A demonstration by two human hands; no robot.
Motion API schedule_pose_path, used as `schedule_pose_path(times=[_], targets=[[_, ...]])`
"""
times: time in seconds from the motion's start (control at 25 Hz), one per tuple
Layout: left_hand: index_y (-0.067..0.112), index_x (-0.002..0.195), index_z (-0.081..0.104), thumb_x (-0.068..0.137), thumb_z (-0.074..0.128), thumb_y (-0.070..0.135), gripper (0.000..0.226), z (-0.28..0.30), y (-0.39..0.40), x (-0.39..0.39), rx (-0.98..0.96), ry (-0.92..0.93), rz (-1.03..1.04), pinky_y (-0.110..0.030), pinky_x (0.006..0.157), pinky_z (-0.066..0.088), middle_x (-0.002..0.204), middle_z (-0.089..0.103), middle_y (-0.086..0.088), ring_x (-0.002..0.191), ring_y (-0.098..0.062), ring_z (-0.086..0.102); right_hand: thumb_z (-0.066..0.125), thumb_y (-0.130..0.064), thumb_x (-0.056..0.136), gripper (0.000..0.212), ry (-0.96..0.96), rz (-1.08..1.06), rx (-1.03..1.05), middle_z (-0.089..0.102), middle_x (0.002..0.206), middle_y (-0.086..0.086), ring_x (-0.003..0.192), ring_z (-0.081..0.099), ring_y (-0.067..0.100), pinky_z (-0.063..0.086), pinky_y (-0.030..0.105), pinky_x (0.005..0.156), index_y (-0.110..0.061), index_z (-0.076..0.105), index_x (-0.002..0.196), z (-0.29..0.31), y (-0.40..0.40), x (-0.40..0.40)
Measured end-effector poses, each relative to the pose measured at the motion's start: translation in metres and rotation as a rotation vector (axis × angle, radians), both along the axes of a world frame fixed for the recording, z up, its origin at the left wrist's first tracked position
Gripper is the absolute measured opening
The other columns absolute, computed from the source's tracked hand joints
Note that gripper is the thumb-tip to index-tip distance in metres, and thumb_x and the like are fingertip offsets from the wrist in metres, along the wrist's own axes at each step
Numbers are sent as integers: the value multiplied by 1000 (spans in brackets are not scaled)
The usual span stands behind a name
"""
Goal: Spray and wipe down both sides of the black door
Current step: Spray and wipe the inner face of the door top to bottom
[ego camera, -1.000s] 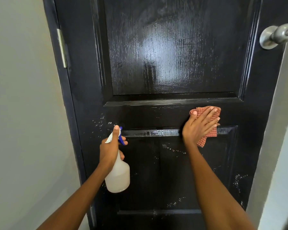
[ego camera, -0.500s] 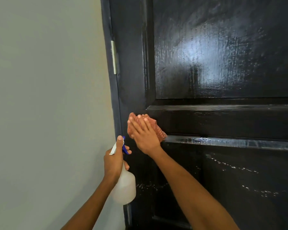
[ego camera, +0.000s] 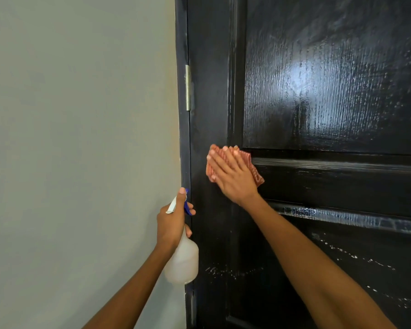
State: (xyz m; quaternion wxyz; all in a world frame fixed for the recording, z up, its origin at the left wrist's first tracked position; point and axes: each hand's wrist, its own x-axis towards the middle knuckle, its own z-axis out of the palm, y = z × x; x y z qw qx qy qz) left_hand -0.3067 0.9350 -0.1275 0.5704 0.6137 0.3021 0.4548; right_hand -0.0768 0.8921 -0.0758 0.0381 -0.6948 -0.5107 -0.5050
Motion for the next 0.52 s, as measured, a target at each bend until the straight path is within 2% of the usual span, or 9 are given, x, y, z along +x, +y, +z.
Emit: schedule_pose_path(times=[0.12,0.24,0.4,0.52], targets=[[6,91,73,77,43,75,76,1,1,-3,13,-11,1,-29,45,52,83,76,-6,54,-26,63,23,-47,110,67,-3,25,75,-6,173,8,159,-10,32,-9,50,128,-16,3,166,56,30,-10],[6,88,74,79,44,75,76,-3,5,-3,57,1,-7,-29,43,51,79,76,-5,48,-29,60,17,-49,110,70,-20,17,28,-12,172,13,158,-14,33,-13,50,127,-11,-3,165,60,61,-17],[8,91,75,88,42,68,68,-7,14,-3,45,13,24,-26,43,52,78,76,-4,44,-24,60,18,-47,111,66,-103,43,-330,-14,171,12,155,-23,31,-24,48,121,-14,-3,164,-11,69,-22],[10,99,74,79,38,75,77,-8,20,-2,44,58,72,-25,50,54,83,76,-9,51,-21,63,29,-40,112,62,-231,54,-660,-6,172,8,148,-28,27,-29,47,114,-17,1,162,-59,55,-27]])
